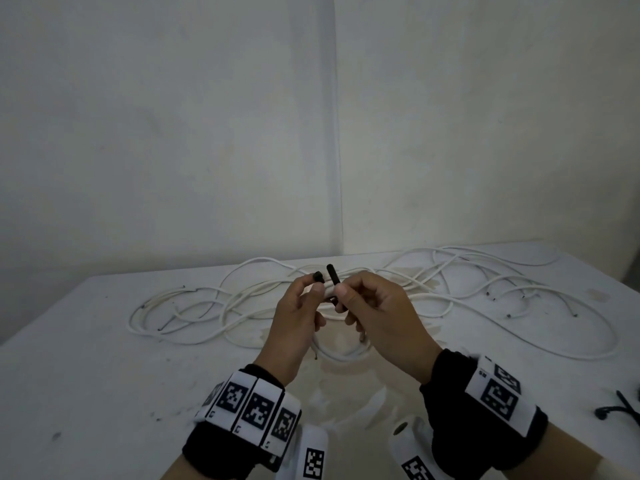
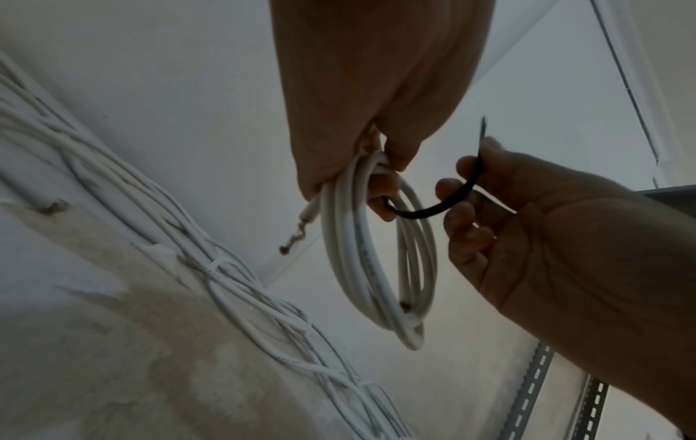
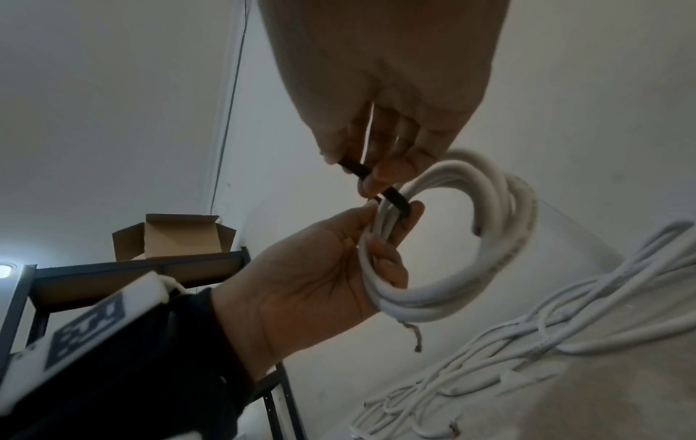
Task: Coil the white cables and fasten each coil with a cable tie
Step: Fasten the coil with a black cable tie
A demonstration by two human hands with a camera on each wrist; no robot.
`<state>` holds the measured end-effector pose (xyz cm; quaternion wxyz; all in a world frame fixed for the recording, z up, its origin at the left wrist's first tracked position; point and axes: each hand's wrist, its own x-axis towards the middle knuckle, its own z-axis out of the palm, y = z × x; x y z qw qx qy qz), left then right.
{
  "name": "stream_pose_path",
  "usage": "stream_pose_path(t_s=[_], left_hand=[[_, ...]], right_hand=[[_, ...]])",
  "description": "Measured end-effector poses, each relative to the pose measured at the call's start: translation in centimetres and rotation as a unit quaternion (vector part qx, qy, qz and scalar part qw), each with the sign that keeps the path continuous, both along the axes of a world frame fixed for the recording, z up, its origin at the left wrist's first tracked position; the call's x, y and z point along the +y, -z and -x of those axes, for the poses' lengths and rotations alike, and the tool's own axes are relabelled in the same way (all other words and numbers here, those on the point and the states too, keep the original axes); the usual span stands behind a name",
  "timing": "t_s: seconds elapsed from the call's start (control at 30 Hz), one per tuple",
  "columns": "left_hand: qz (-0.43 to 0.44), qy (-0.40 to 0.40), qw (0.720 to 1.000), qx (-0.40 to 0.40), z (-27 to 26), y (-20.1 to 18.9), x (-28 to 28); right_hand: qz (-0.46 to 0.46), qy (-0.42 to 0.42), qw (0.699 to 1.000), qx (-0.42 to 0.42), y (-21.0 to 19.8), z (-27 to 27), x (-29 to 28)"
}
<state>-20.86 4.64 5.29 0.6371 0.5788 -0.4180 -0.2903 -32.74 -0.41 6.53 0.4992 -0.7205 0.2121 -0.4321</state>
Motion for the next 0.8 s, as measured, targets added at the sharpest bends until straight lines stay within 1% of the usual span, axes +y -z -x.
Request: stream_pose_path(t_s=[0.1, 0.2, 0.3, 0.67, 0.8], left_hand=[[0.000, -0.004, 1.000, 0.005, -0.1, 0.2, 0.2], [0.004, -0.002, 1.000, -0.009, -0.2, 0.3, 0.3], [0.013, -0.004, 1.000, -0.016, -0.3, 0.3, 0.5], [0.029, 0.005, 1.000, 0.003, -0.6, 0.4, 0.8], [0.027, 0.011, 1.000, 0.003, -0.7, 0.5, 0.6]], right_hand=[[-0.021, 0.008, 1.000, 0.015, -0.2, -0.4, 0.0], [-0.041, 0.016, 0.998, 0.052, 0.0, -0.8, -0.1], [-0.060, 0.021, 0.996, 0.068, 0.1, -1.1, 0.0], [-0.047, -0.003, 0.995, 0.091, -0.2, -1.4, 0.3], [-0.060, -0.003, 0.994, 0.092, -0.4, -1.4, 0.2]])
